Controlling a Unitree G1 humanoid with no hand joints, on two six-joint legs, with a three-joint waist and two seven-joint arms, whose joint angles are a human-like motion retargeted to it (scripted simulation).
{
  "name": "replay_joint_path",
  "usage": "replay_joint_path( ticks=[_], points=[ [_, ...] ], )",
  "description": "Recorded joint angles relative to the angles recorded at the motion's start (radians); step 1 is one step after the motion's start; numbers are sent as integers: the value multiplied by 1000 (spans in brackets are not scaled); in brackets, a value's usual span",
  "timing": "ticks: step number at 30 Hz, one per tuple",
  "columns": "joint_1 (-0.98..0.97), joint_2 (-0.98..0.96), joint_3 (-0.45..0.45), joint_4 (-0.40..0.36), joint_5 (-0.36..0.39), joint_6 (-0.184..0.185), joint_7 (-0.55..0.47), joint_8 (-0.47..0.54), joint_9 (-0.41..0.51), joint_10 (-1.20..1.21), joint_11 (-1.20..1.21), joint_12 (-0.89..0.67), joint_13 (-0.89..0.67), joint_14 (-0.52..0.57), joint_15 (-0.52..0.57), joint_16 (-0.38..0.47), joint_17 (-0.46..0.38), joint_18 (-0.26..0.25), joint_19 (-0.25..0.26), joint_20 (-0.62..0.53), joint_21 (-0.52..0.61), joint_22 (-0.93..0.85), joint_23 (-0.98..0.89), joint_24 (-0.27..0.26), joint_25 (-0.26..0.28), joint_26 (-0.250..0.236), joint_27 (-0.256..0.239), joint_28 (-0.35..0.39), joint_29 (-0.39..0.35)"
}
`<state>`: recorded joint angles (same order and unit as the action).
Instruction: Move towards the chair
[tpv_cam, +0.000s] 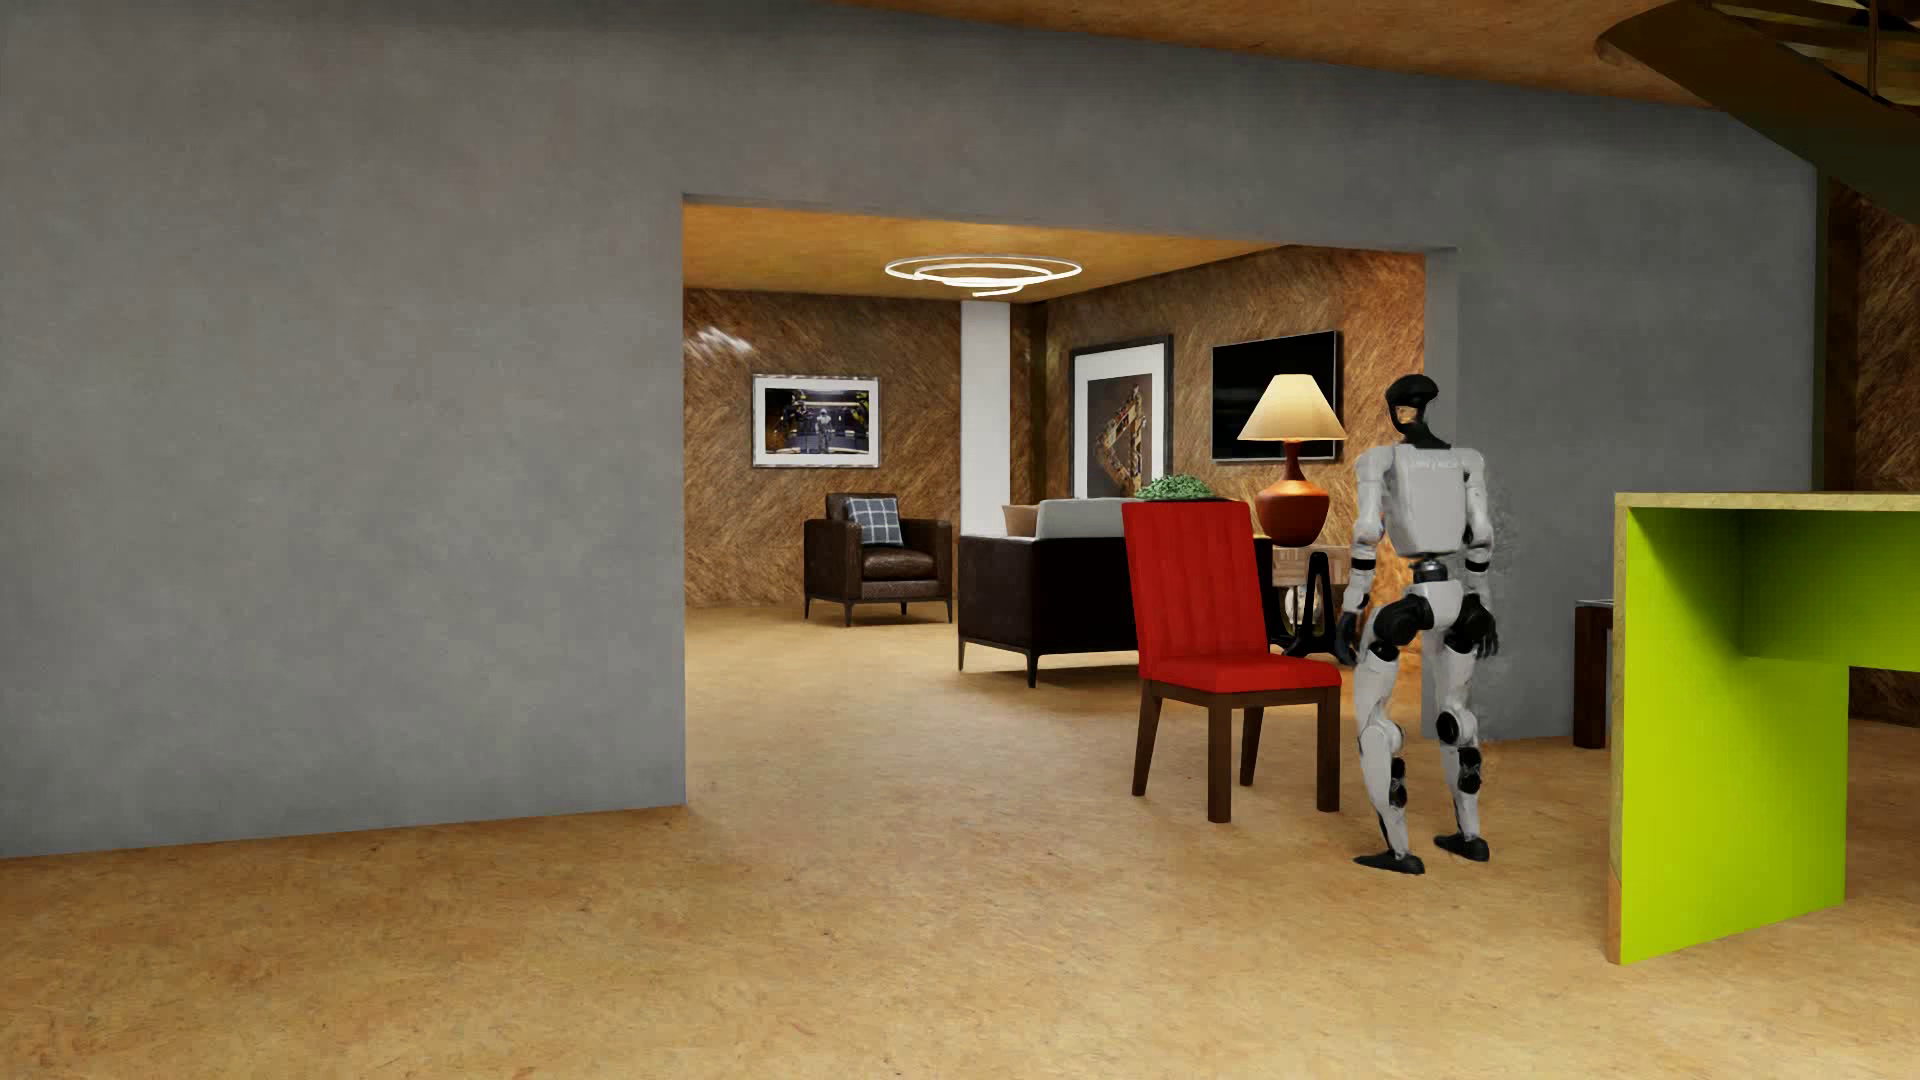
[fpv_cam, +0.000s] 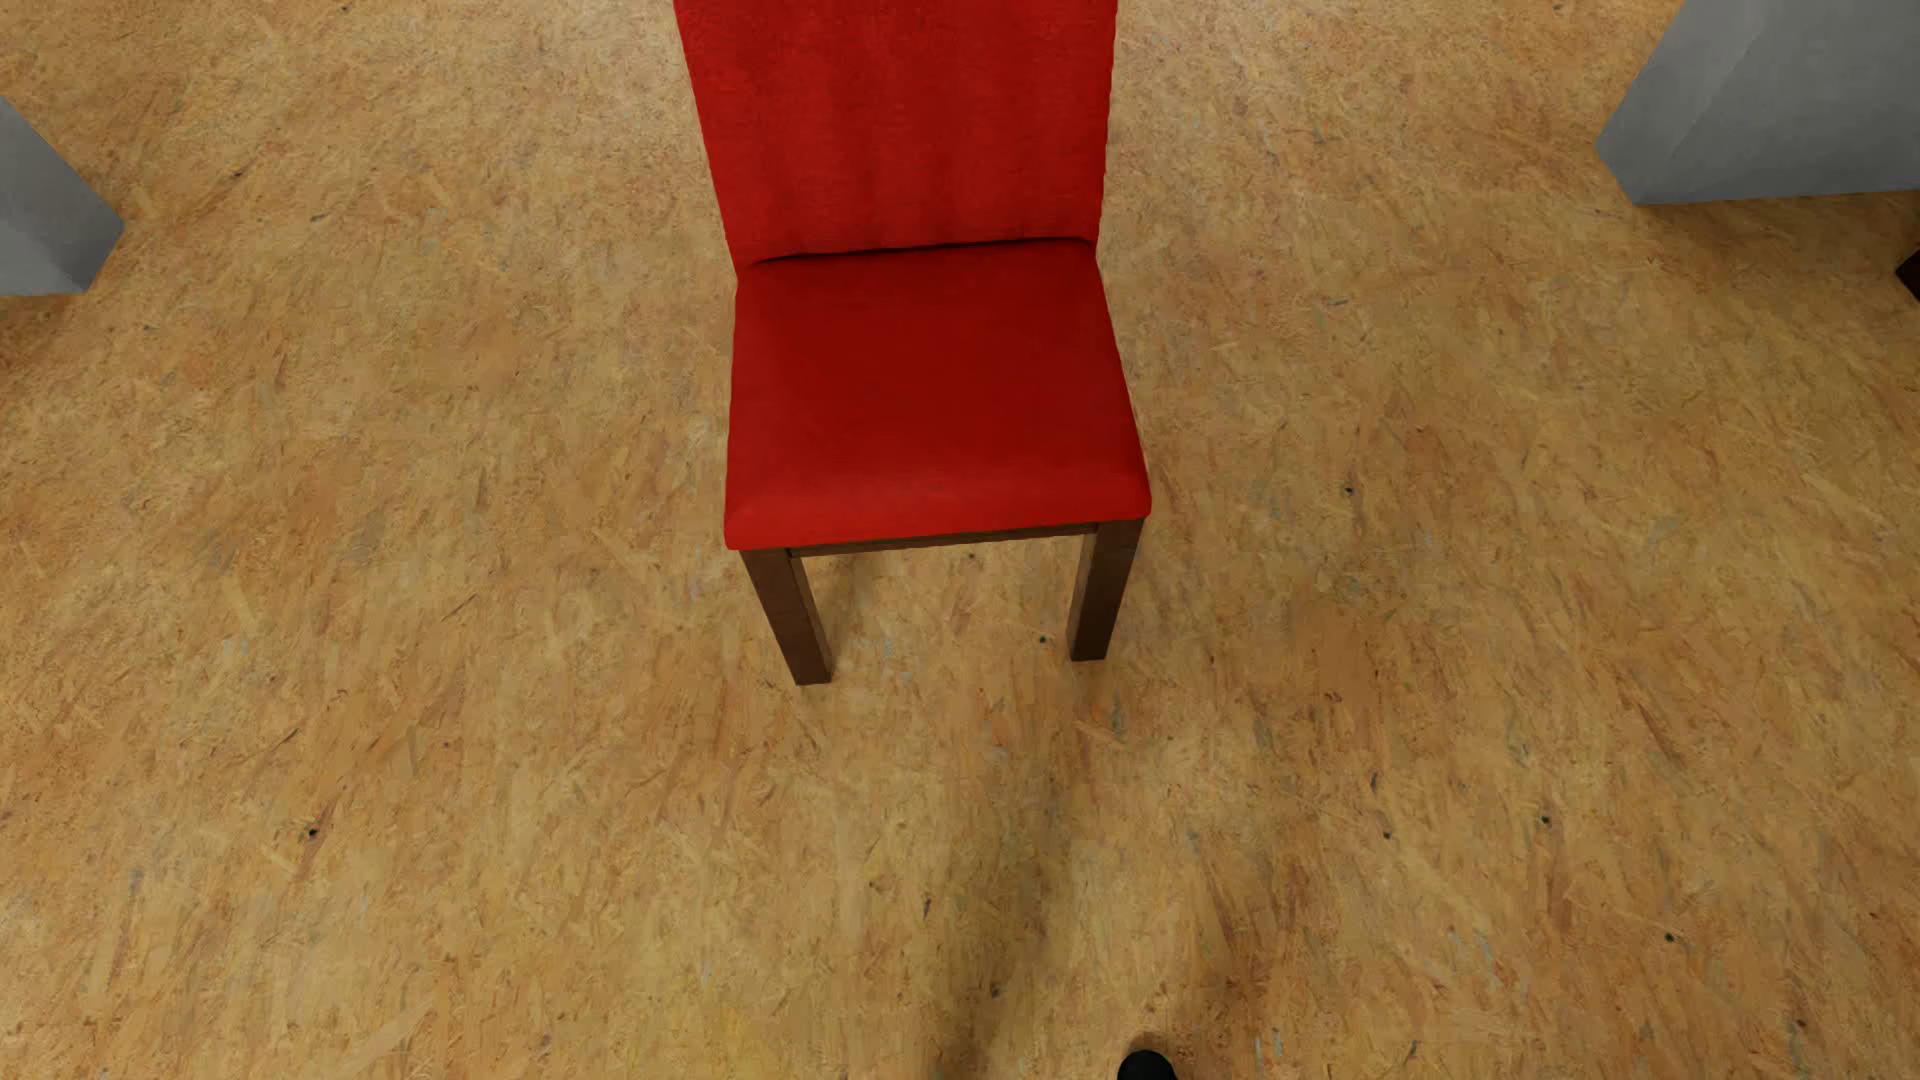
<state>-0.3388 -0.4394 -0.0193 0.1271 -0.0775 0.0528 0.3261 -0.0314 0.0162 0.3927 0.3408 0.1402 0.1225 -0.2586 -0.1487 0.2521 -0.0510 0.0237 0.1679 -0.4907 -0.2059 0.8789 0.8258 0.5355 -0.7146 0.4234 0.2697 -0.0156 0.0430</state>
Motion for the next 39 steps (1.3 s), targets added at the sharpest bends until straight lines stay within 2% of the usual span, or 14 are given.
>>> replay_joint_path(
  ticks=[2, 4, 6, 8, 12, 15, 17, 20, 22, 24, 26, 29, 35, 39],
  points=[
    [-19, -34, 3, 4, -17, -10, 22, -14, 5, 10, 57, -99, -9, 3, -34, 7, -8, 10, 54, -77, -10, 12, -9, 45, -12, -26, 6, -52, -19],
    [-30, -53, 4, 1, -72, -23, 32, -116, 6, 18, 217, -209, -4, 9, -91, 14, -6, 17, -6, -130, -21, 10, -37, 80, -6, -45, -4, -48, -53],
    [-39, -40, -2, -14, -121, -37, 30, -188, 1, 27, 375, -303, 15, 13, -158, 5, -9, 21, -52, -126, -28, -10, -67, 77, 6, -54, -31, 3, -66],
    [-48, -3, -8, -29, -103, -54, 24, -179, -7, 34, 445, -368, 28, 19, -165, -14, -13, 23, -10, -79, -25, -47, -89, 41, 9, -65, -44, 64, -61],
    [-38, 165, 3, -49, -81, -95, 42, -275, -34, 13, 177, -404, 21, 43, -309, -32, -20, 16, -141, -3, 22, -144, -93, 13, -7, -114, -41, 140, -42],
    [-31, 220, 9, -10, -27, -109, 60, -258, -43, 27, 56, -336, -4, 57, -259, -33, -21, -1, -181, 55, 76, -192, -76, 10, -26, -123, -51, 169, -30],
    [-56, 229, 9, 33, 6, -104, 55, -258, -44, 81, 39, -281, 4, 53, -249, -45, -20, -14, -183, 68, 86, -171, -106, 1, -22, -124, -63, 151, -26],
    [-163, 231, 1, 132, 74, -87, 10, -285, -39, 267, 36, -218, 32, 58, -247, -43, 12, -32, -220, 88, 55, -85, -165, 12, 22, -72, -89, 24, -76],
    [-259, 216, -6, 201, 112, -67, -25, -308, -31, 414, 69, -163, 55, 112, -262, -73, 30, -29, -246, 212, 36, -26, -168, -46, 43, 0, -81, 64, -103],
    [-313, 199, -12, 274, 142, -44, 4, -322, -26, 491, 93, -93, 66, 164, -267, -77, 30, -12, -267, 260, 37, 23, -130, -65, 36, 20, -59, 128, -104],
    [-278, 190, -10, 325, 157, -23, 114, -321, -28, 454, 95, -11, 73, 149, -259, -62, 17, 11, -275, 219, 41, 43, -62, -38, 23, 10, -37, 73, -89],
    [-147, 197, 6, 281, 159, 1, 206, -304, -37, 259, 79, 100, 103, 32, -245, -55, 3, 21, -269, 205, 45, 33, 7, -33, -6, -9, -17, -25, -43],
    [-132, 199, 18, 269, 138, 38, 213, -283, -20, 266, 118, 101, 115, 81, -257, -52, 53, 36, -252, 88, -55, 2, 32, 55, 36, -7, -3, -85, -77],
    [-74, 203, 3, 264, 126, 67, 267, -256, -10, 229, 139, 19, 29, 65, -289, -46, 61, 45, -212, 53, -48, -69, 57, 61, 19, -13, 2, -53, -62]
  ],
)
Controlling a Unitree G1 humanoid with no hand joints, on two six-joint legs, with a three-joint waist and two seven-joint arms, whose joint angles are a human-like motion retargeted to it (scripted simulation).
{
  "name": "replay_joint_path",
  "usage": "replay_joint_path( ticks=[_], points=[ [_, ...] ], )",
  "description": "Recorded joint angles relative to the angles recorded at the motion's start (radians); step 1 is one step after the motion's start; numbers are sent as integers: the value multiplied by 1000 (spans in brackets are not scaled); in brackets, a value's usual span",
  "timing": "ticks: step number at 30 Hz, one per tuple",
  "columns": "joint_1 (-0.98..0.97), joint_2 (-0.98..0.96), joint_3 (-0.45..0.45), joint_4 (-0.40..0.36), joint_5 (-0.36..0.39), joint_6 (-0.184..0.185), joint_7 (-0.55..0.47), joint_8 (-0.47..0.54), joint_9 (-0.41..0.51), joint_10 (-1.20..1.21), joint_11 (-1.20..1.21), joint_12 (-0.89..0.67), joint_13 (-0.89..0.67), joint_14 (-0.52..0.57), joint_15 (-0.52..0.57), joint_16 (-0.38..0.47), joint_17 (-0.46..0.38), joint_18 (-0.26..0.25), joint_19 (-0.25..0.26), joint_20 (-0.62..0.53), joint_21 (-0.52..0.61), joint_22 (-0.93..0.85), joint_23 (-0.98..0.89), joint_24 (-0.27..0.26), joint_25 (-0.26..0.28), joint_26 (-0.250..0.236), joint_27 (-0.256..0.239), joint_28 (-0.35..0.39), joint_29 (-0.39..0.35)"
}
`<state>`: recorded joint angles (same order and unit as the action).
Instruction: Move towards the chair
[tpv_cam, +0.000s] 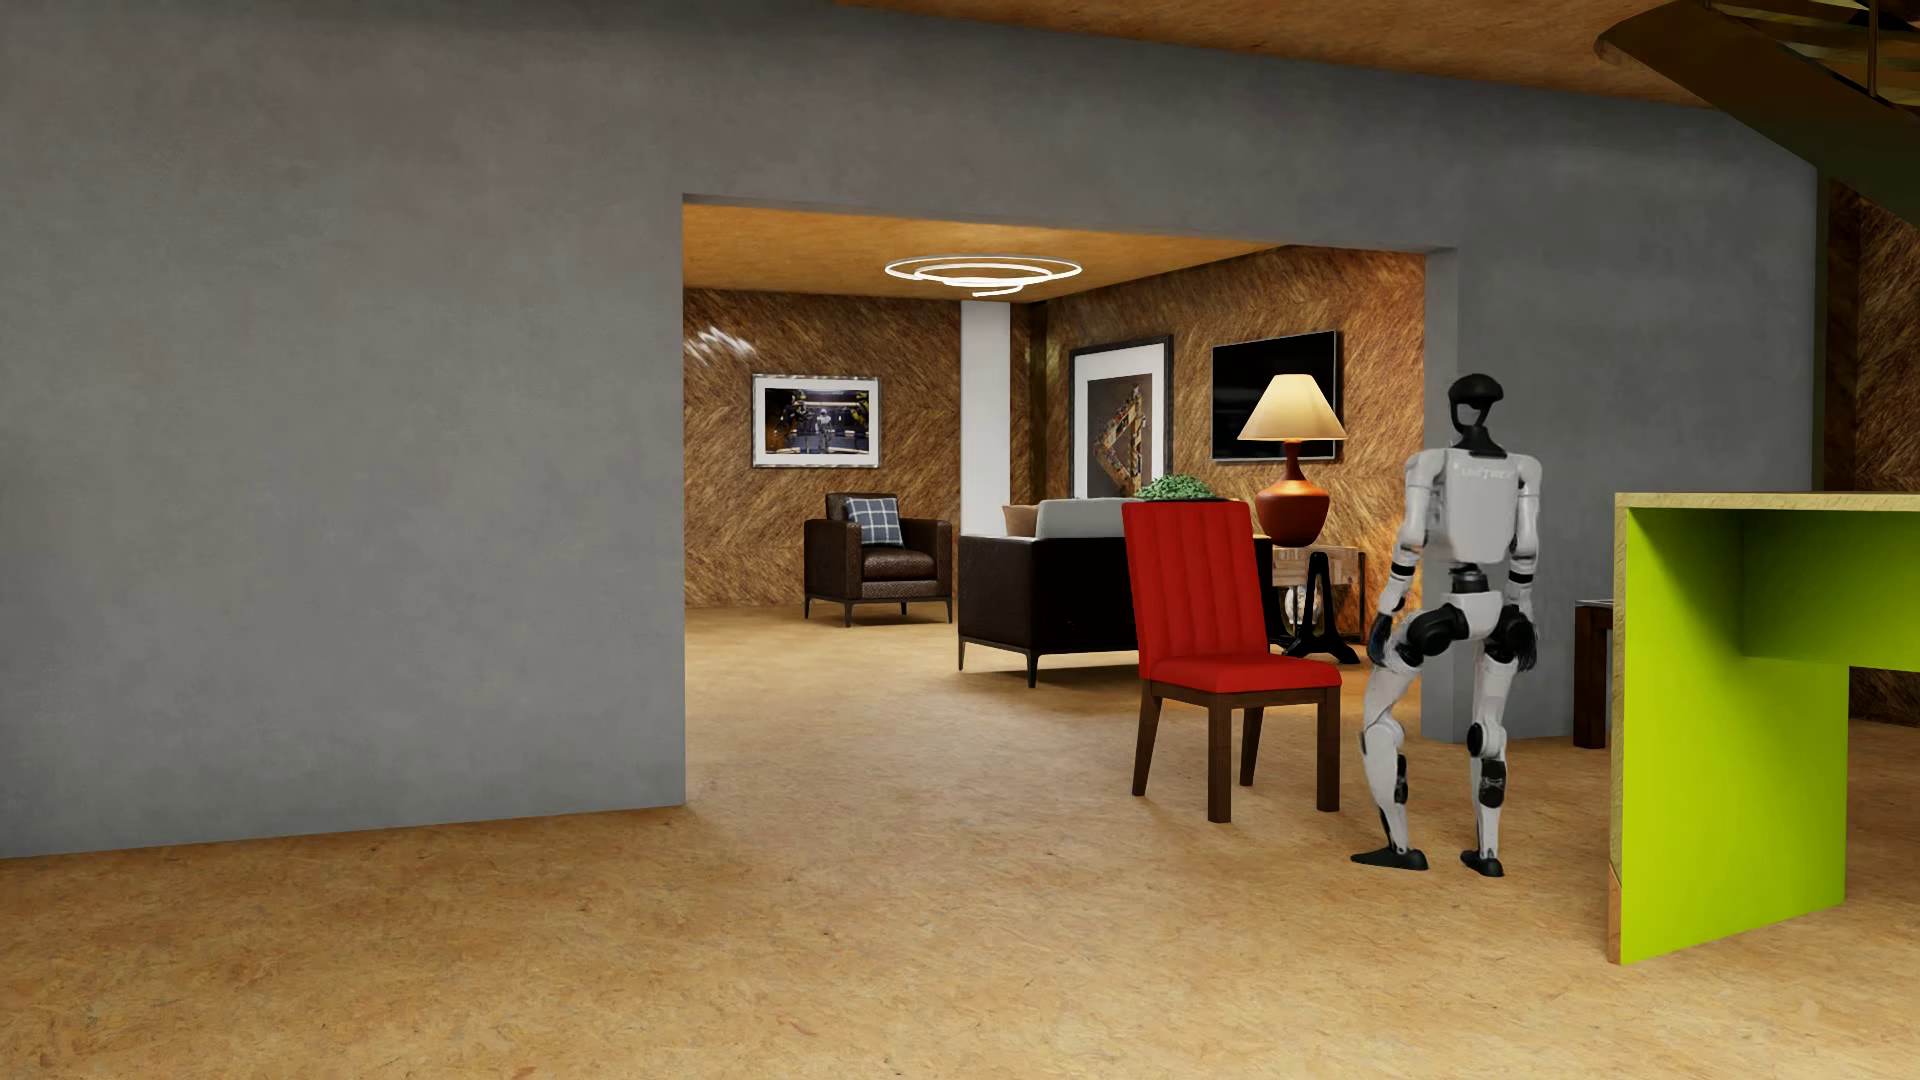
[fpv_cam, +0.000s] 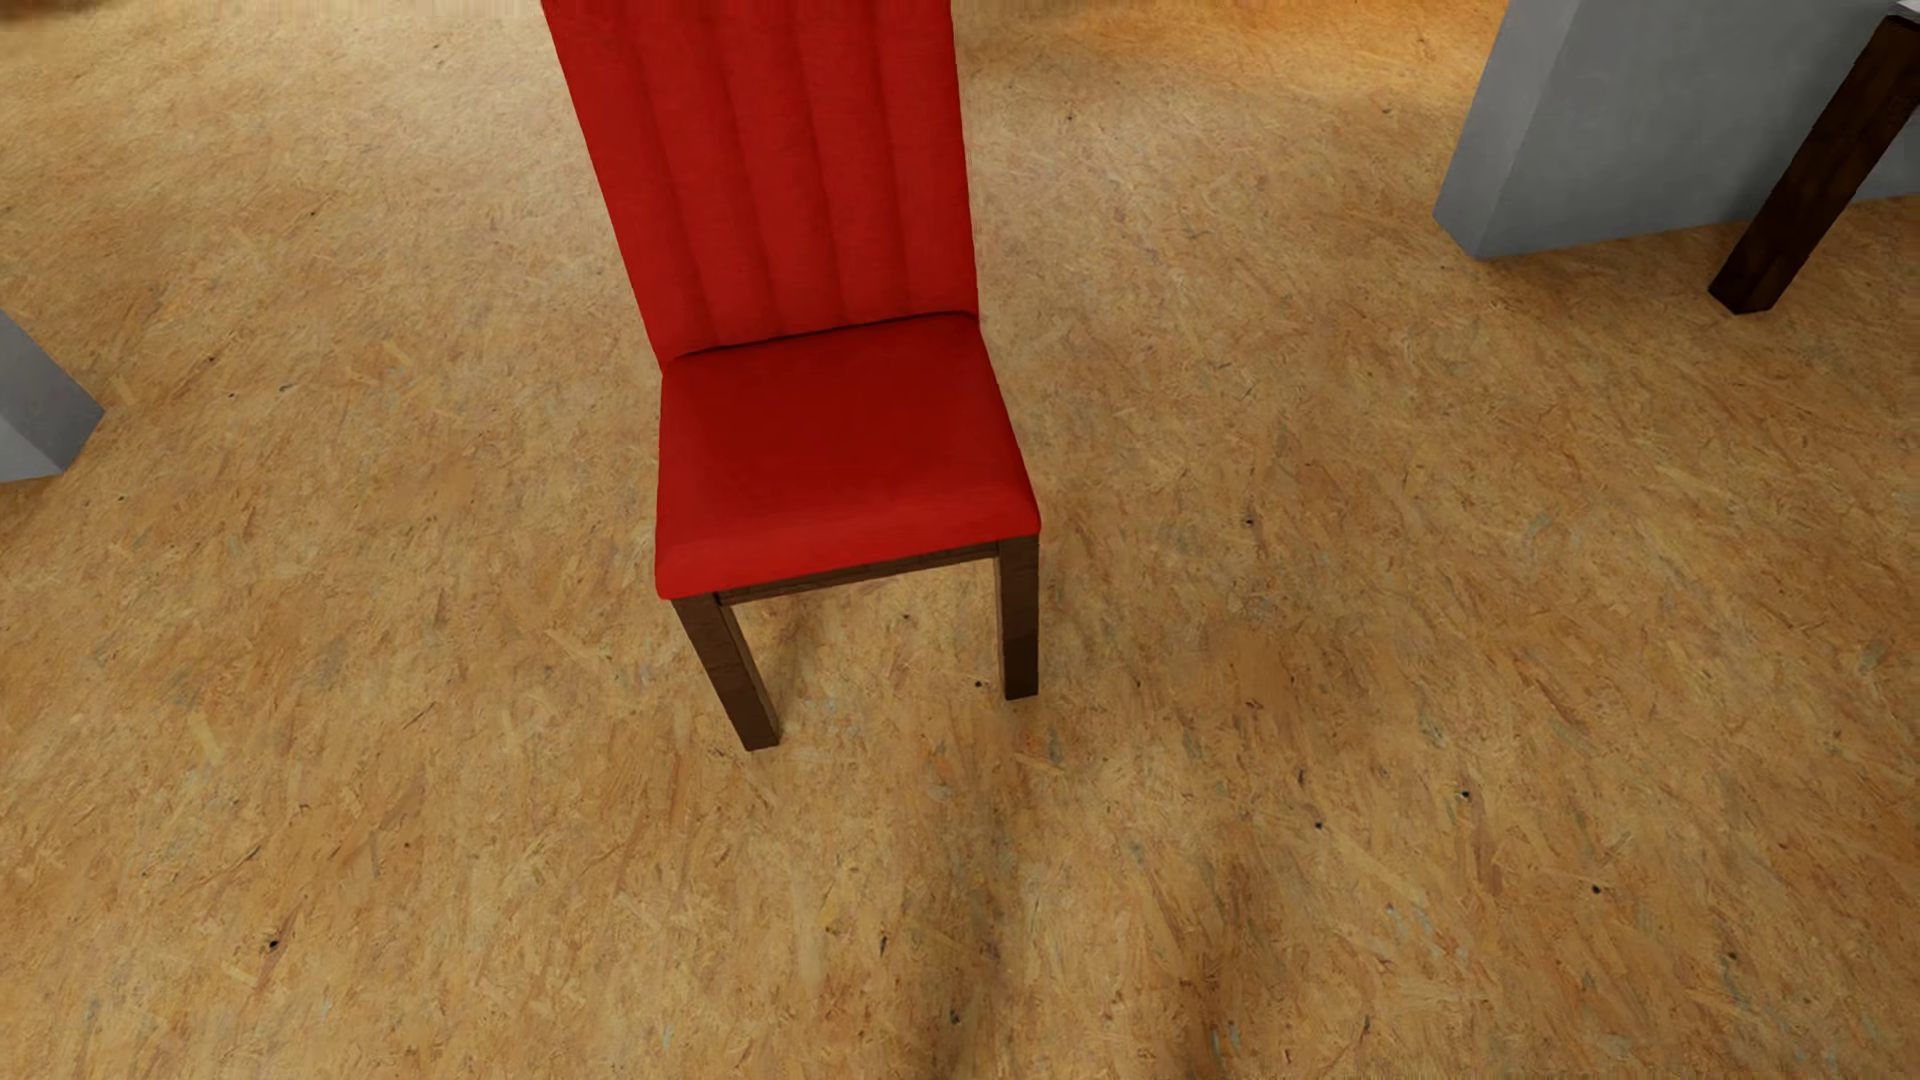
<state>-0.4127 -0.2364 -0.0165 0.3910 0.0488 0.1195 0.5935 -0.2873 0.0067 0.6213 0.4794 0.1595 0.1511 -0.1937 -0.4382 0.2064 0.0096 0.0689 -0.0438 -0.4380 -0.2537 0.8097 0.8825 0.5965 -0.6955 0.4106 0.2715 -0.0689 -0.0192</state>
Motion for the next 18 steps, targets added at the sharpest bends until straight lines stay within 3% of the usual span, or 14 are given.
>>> replay_joint_path(
  ticks=[3, 7, 11, 14, 18],
  points=[
    [24, 16, -19, -26, -10, 10, 12, -2, -6, -45, -22, -113, -40, 12, -26, 51, 17, -5, -14, -77, 20, -42, -67, 71, 9, -21, -21, -14, -8],
    [6, 12, -35, -40, -21, 14, -10, -26, -8, -40, -21, -220, -40, 16, -54, 82, 21, -23, -47, -52, 41, -138, -126, 39, 27, -40, -70, 57, -35],
    [-16, 14, -42, -51, -28, 10, -45, -47, -6, -27, -21, -260, -37, 45, -60, 59, 9, -23, -63, -28, 25, -175, -110, -6, 34, -49, -34, 94, -40],
    [-16, 18, -43, -69, -32, 2, -57, -60, -11, -50, -35, -256, -20, 59, -58, 33, -6, -14, -65, -40, 11, -131, -73, -24, 24, -38, -9, 82, -28],
    [-6, 19, -36, -91, -35, -13, -56, -67, -16, -94, -47, -208, 11, 67, -52, 19, -24, 8, -70, -74, -4, -10, -48, -46, 9, -25, -3, 7, -16]
  ],
)
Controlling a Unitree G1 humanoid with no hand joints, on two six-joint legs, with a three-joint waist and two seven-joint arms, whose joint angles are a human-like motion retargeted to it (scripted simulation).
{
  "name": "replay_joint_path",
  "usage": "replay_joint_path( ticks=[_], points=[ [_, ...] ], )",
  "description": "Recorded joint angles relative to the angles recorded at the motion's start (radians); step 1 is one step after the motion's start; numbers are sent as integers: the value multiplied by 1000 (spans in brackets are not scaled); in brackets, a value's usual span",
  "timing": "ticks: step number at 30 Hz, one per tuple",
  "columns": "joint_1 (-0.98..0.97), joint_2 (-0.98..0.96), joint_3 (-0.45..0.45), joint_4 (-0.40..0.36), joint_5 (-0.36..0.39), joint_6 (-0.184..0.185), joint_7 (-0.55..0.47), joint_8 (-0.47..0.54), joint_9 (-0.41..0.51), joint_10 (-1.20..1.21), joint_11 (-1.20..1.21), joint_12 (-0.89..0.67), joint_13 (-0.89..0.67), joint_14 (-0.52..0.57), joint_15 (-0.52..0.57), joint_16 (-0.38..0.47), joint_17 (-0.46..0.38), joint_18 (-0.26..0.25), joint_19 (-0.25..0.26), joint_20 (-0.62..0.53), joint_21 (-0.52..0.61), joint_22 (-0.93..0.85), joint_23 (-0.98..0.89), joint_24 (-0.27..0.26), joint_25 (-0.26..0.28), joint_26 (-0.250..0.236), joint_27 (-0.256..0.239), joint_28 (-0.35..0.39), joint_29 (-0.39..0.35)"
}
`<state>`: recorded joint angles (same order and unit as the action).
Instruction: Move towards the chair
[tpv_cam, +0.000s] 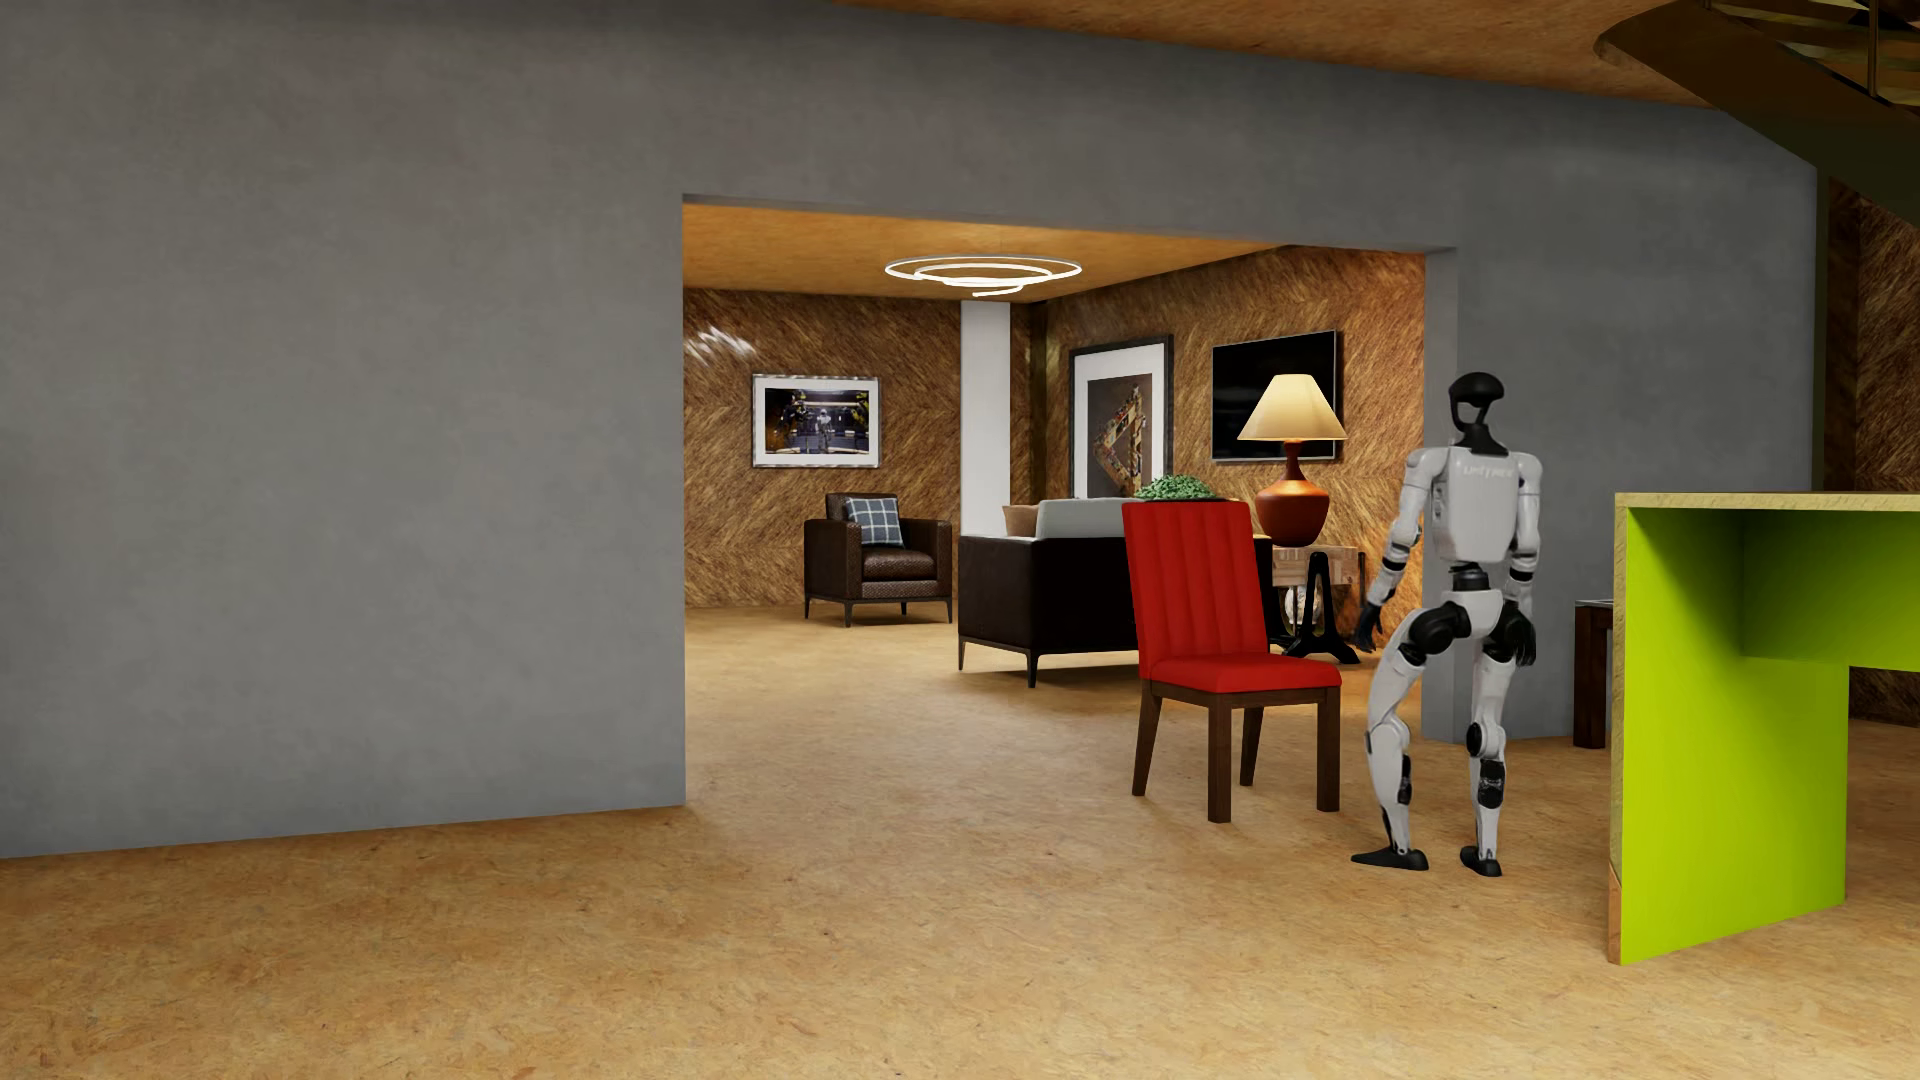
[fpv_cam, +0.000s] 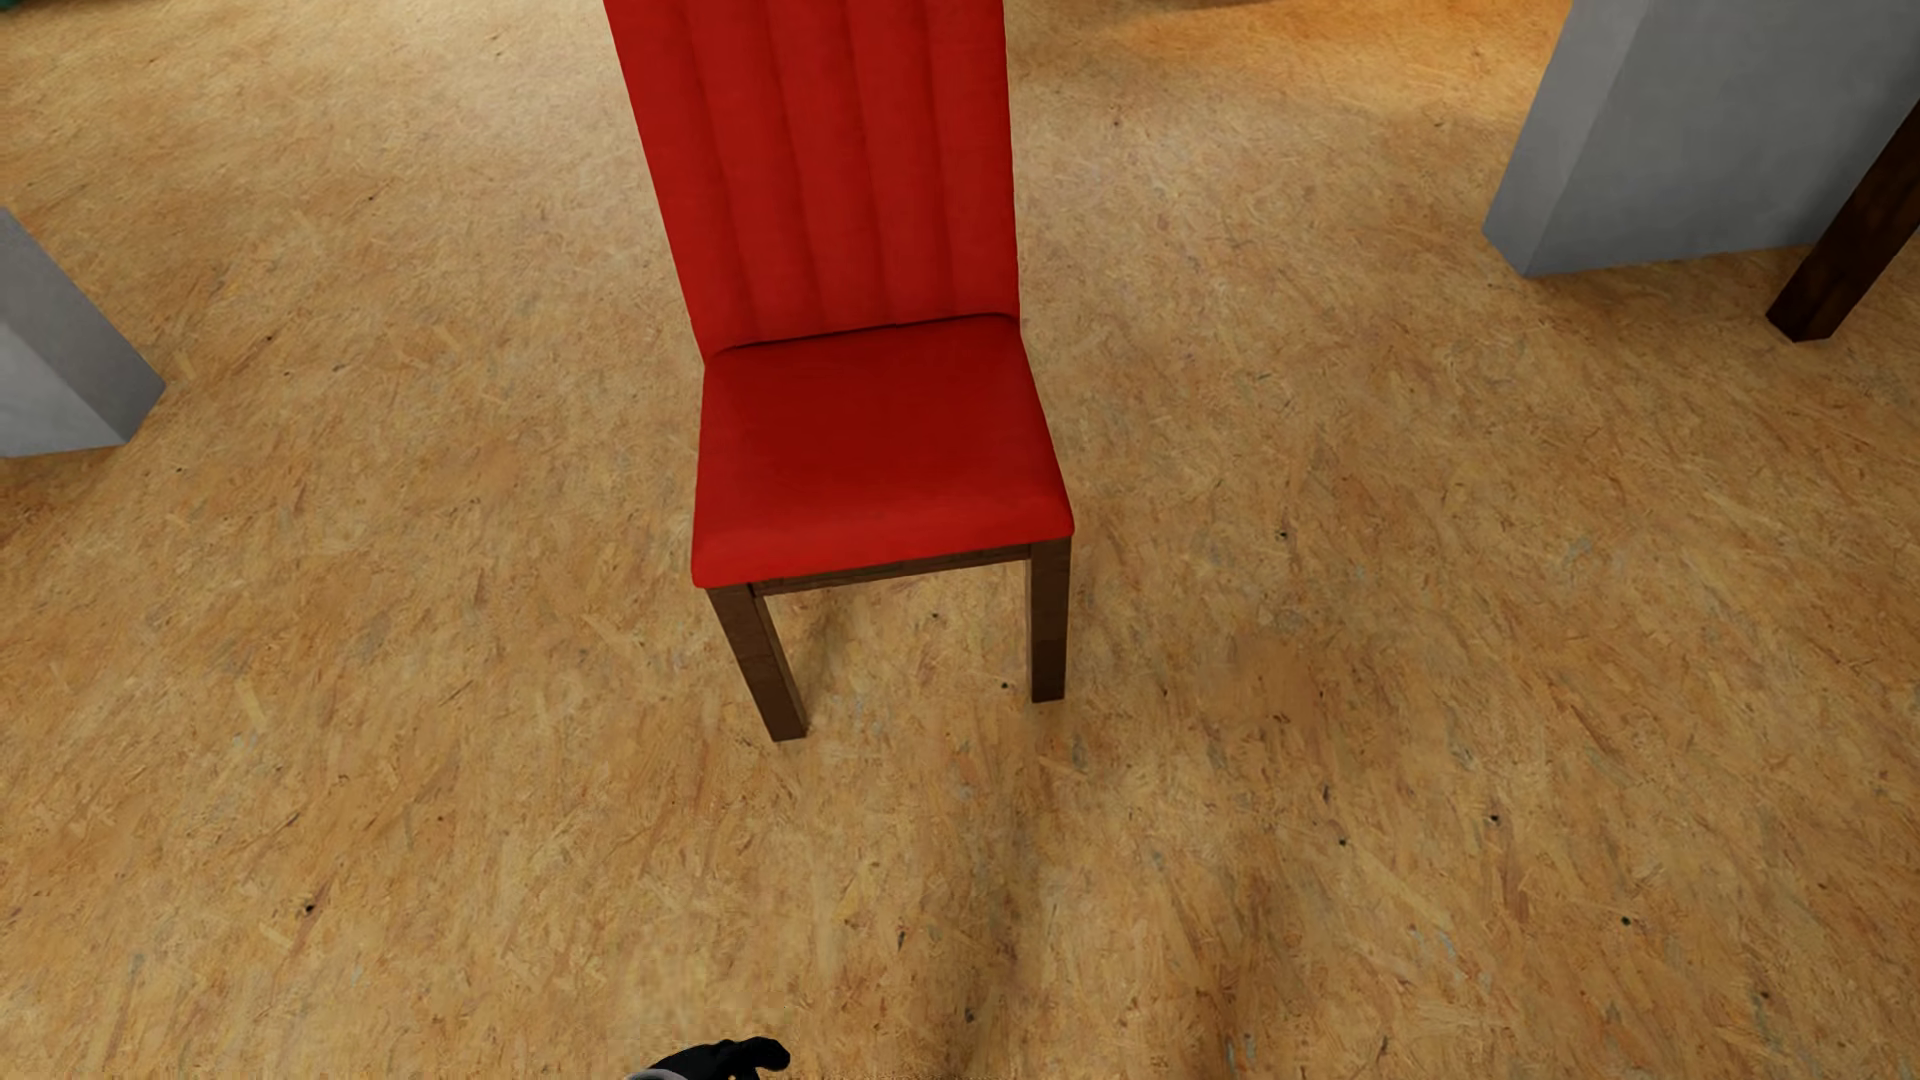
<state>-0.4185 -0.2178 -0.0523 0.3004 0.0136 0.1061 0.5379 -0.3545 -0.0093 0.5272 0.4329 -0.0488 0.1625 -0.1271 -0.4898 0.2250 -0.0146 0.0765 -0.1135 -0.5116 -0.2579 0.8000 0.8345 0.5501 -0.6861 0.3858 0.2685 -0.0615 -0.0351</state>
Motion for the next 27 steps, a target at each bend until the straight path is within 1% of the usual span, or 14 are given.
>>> replay_joint_path(
  ticks=[1, 3, 6, 9, 11, 14, 16, 19, 20, 21, 23, 25, 26, 27],
  points=[
    [0, 1, 2, -2, 0, -4, -4, -4, -1, -4, -2, 13, 11, -1, 0, 1, 1, 0, 10, -12, -7, 35, -3, -1, 3, 9, -6, -21, -4],
    [-5, 5, 4, 1, 3, -11, -14, -15, -1, 1, -13, 53, 17, -8, 67, 8, 11, -1, 9, -23, -24, 77, -21, -1, 15, 23, 3, -40, -3],
    [-28, 8, 5, 14, 13, -17, -39, -30, 1, 35, -13, 126, 22, -24, 91, 13, 29, -7, -4, 4, -32, 96, -34, -13, 21, 37, 7, 20, -10],
    [-43, 6, 13, 21, 16, -19, -59, -44, 7, 61, -3, 187, 21, -35, 82, 3, 30, -11, -5, 44, -15, 81, -7, -44, -4, 44, -21, 48, -8],
    [-42, 6, 22, 18, 14, -21, -61, -48, 12, 59, 0, 199, 4, -35, 80, -2, 28, -13, -6, 46, 8, 70, 9, -44, -23, 41, -25, 28, -2],
    [-48, 5, 34, 8, 9, -23, -71, -59, 20, 51, -2, 184, -27, -28, 81, -15, 24, -11, -7, 54, 48, 42, 14, -34, -40, 36, -39, 36, 4],
    [-57, -1, 38, -2, 5, -25, -79, -69, 25, 42, -6, 160, -44, -20, 84, -17, 20, -10, -8, 39, 74, 18, -1, -5, -44, 24, -58, 43, -2],
    [-72, -16, 41, -15, 0, -26, -86, -81, 35, 23, -14, 103, -66, -6, 95, 2, 10, -9, -10, -50, 115, 8, -28, 112, -44, 8, -84, 9, -5],
    [-77, -22, 41, -18, 0, -25, -87, -84, 38, 15, -18, 87, -74, -1, 100, 6, 8, -8, -10, -66, 124, 12, -36, 137, -43, 6, -88, -11, -6],
    [-83, -28, 41, -21, 0, -25, -87, -85, 42, 7, -23, 75, -83, 4, 106, 4, 7, -7, -11, -59, 132, 13, -42, 139, -40, 11, -89, -20, -7],
    [-93, -43, 40, -25, 1, -23, -84, -86, 48, -12, -33, 71, -99, 16, 118, -12, 3, -4, -11, 7, 146, -3, -53, 83, -33, 21, -84, 7, -11],
    [-100, -55, 39, -29, 3, -20, -79, -85, 53, -33, -48, 75, -107, 27, 132, -19, 0, -1, -10, 58, 158, -30, -56, 21, -26, 8, -78, 51, -18],
    [-103, -60, 39, -30, 5, -19, -76, -83, 55, -43, -57, 73, -110, 33, 139, -13, -2, 1, -10, 53, 162, -40, -50, 17, -23, 3, -75, 64, -19],
    [-105, -63, 39, -31, 8, -18, -73, -82, 55, -53, -67, 63, -115, 39, 146, -5, -2, 2, -9, 37, 173, -42, -49, 25, -20, -2, -58, 68, -13]
  ],
)
